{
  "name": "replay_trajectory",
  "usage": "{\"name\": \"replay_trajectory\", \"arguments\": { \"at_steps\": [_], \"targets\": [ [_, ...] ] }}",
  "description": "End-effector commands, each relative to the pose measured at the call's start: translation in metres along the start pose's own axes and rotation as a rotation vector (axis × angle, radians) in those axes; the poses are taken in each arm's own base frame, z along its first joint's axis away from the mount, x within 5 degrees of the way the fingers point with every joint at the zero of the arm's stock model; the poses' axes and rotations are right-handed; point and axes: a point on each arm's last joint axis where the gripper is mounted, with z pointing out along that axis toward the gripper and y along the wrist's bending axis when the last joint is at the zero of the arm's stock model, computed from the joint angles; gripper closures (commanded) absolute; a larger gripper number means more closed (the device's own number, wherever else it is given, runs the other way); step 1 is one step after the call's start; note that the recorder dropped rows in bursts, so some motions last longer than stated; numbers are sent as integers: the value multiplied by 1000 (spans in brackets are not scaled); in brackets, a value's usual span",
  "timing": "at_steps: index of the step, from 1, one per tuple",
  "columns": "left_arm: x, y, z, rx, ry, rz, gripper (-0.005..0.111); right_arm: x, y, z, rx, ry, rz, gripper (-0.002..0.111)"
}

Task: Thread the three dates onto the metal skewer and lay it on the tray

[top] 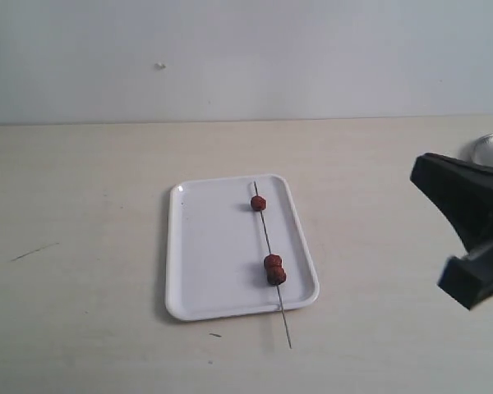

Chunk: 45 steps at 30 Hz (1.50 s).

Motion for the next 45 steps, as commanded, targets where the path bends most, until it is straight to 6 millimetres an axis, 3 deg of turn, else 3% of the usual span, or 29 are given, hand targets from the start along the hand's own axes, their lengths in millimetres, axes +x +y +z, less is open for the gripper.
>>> {"name": "replay_trajectory", "arguments": {
  "at_steps": [1, 8, 10, 27, 30, 38, 45],
  "targets": [
    [7, -3, -5, 45, 67, 31, 107, 7, 4, -33, -43, -130, -56, 108],
    [29, -9, -9, 112, 306, 48, 107, 6, 5, -66, -58, -286, -6, 108],
    [35, -13, -12, 124, 396, -140, 107, 7, 5, -68, -57, -280, 36, 108],
    [34, -14, -14, 140, 382, -159, 107, 7, 4, -68, -55, -274, 38, 108],
    [33, -8, -14, 68, 357, -51, 107, 7, 4, -68, -55, -274, 38, 108],
    [32, 11, -14, -268, 316, 0, 107, 7, 4, -68, -55, -274, 38, 108],
    [31, 16, -15, -366, 302, 3, 107, 7, 4, -68, -55, -274, 38, 108]
  ]
}}
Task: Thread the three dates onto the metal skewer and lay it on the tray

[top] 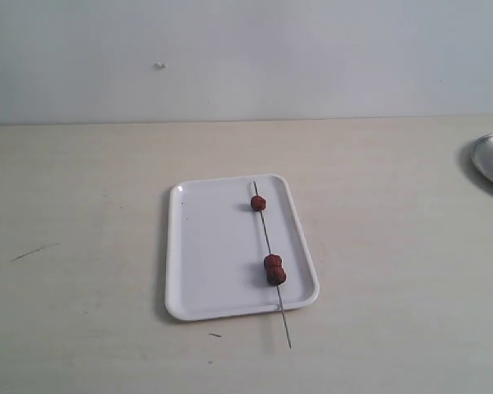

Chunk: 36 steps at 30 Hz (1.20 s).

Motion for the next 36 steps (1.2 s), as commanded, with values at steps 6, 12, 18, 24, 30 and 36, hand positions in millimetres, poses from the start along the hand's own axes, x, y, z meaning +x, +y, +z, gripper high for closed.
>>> {"name": "replay_trajectory", "arguments": {
  "at_steps": [6, 12, 18, 24, 30, 36],
  "targets": [
    [9, 7, -1, -90, 96, -9, 107, 1, 0, -1, -3, 0, -10, 108],
    [12, 14, -3, -161, 138, 43, 107, 1, 0, -1, -3, 0, -10, 108],
    [12, 14, -3, -161, 138, 45, 107, 1, 0, -1, -3, 0, -10, 108],
    [12, 14, -3, -161, 138, 45, 107, 1, 0, -1, -3, 0, -10, 108],
    [12, 14, -3, -161, 138, 45, 107, 1, 0, -1, -3, 0, -10, 108],
    [12, 14, -3, -161, 138, 45, 107, 1, 0, -1, -3, 0, -12, 108]
  ]
}}
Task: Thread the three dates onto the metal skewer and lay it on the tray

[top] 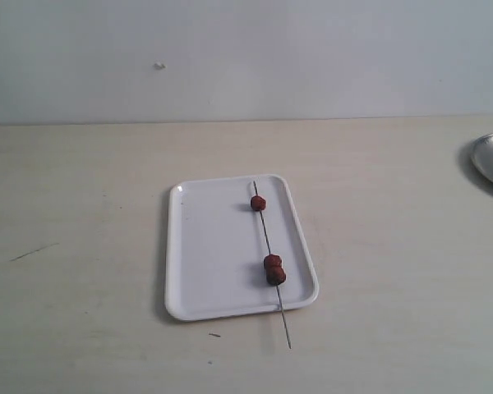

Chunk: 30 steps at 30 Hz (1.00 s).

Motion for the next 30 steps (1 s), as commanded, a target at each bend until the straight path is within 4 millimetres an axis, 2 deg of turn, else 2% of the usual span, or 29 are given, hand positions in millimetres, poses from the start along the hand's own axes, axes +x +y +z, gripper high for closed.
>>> {"name": "replay_trajectory", "arguments": {
  "at_steps": [1, 5, 11, 16, 24, 30],
  "targets": [
    [-2, 0, -1, -1, -17, -6, 107, 1, 0, -1, -3, 0, -12, 108],
    [-2, 0, -1, -1, -17, -6, 107, 3, -3, -5, 42, 28, -86, 108],
    [-2, 0, -1, -1, -17, -6, 107, 20, -23, -19, 314, 220, -116, 108],
    [-2, 0, -1, -1, -17, -6, 107, 25, -34, -29, 486, 293, -160, 108],
    [-2, 0, -1, -1, -17, -6, 107, 31, -40, -41, 644, 359, -142, 108],
    [-2, 0, -1, -1, -17, -6, 107, 32, -41, -42, 657, 360, -133, 108]
  ]
}}
